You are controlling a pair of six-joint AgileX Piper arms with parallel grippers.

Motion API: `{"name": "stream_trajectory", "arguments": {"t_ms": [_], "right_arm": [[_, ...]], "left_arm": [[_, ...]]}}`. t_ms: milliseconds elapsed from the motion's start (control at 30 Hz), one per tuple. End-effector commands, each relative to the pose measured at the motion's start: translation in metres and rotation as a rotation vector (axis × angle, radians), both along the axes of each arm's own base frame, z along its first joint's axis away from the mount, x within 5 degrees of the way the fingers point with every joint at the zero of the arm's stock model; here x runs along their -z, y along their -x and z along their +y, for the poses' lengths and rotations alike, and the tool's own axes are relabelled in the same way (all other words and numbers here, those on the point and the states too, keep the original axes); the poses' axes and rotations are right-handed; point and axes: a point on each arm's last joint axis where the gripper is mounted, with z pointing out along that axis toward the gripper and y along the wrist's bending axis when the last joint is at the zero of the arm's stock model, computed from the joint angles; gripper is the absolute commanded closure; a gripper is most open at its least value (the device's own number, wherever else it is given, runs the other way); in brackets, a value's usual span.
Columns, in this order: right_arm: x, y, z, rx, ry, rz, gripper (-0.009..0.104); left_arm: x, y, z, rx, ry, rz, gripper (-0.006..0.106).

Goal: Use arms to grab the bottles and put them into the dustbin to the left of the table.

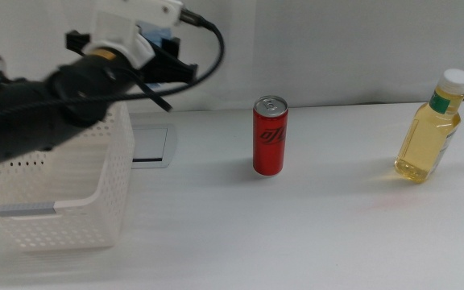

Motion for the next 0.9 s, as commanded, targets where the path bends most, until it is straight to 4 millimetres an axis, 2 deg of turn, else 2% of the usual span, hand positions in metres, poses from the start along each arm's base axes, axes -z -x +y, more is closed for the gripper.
{"name": "stream_trajectory", "arguments": {"t_ms": [0, 233, 600, 733, 867], "right_arm": [[0.013, 0.000, 0.000, 0.004, 0.009, 0.034, -0.008], [0.013, 0.000, 0.000, 0.004, 0.009, 0.034, -0.008], [0.013, 0.000, 0.000, 0.004, 0.009, 0.034, -0.008], [0.013, 0.000, 0.000, 0.004, 0.009, 0.034, -0.008], [0.013, 0.000, 0.000, 0.004, 0.009, 0.034, -0.008]], "left_arm": [[-0.025, 0.005, 0.013, -0.020, 0.017, -0.054, 0.103], [-0.047, 0.013, 0.046, -0.009, 0.070, 0.041, 0.103], [-0.062, 0.028, 0.088, -0.064, 0.158, 0.129, 0.103], [-0.064, 0.032, 0.098, -0.066, 0.209, 0.200, 0.103], [-0.058, 0.036, 0.106, -0.088, 0.111, 0.306, 0.103]]}}
